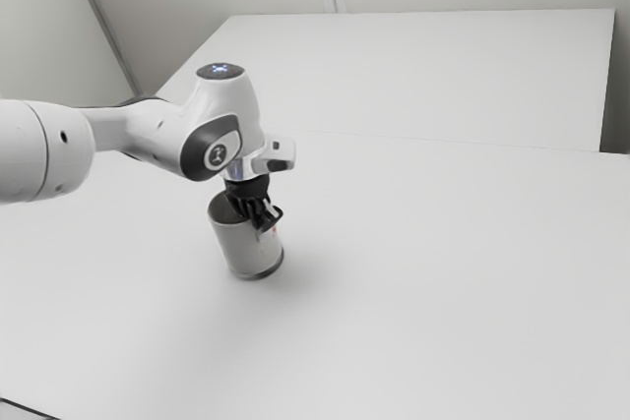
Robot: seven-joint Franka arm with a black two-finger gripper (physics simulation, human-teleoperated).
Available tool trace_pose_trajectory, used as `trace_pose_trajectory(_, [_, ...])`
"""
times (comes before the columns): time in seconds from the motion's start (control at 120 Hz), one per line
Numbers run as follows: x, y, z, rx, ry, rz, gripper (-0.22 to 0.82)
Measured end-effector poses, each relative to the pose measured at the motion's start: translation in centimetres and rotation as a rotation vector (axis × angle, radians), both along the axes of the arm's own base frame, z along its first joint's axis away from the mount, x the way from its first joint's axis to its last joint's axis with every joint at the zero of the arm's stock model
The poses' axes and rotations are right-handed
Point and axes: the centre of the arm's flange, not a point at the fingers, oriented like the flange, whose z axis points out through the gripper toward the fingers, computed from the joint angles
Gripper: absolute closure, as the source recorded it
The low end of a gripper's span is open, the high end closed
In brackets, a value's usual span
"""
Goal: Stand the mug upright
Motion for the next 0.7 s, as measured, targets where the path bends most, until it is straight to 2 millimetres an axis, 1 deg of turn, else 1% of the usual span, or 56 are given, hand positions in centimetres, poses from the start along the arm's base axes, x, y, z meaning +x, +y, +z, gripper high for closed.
trace_pose_trajectory(0.217, [0.2,-0.3,-0.5,-0.001,-0.007,0.041,0.78])
trace_pose_trajectory(0.258, [0.2,-0.3,-0.5,-0.003,-0.009,0.048,0.76])
trace_pose_trajectory(0.3, [0.2,-0.4,-0.5,-0.005,-0.01,0.054,0.71])
trace_pose_trajectory(0.408, [0.2,-0.6,-0.2,-0.025,-0.014,0.079,0.51])
trace_pose_trajectory(0.442, [0.2,-0.6,0.1,-0.031,-0.019,0.086,0.45])
trace_pose_trajectory(0.483, [0.1,-0.5,0.9,-0.038,-0.034,0.095,0.4])
trace_pose_trajectory(0.583, [0.0,-0.2,2.7,-0.053,-0.066,0.112,0.3])
trace_pose_trajectory(0.7, [0.0,0.2,4.1,-0.06,-0.086,0.129,0.23])
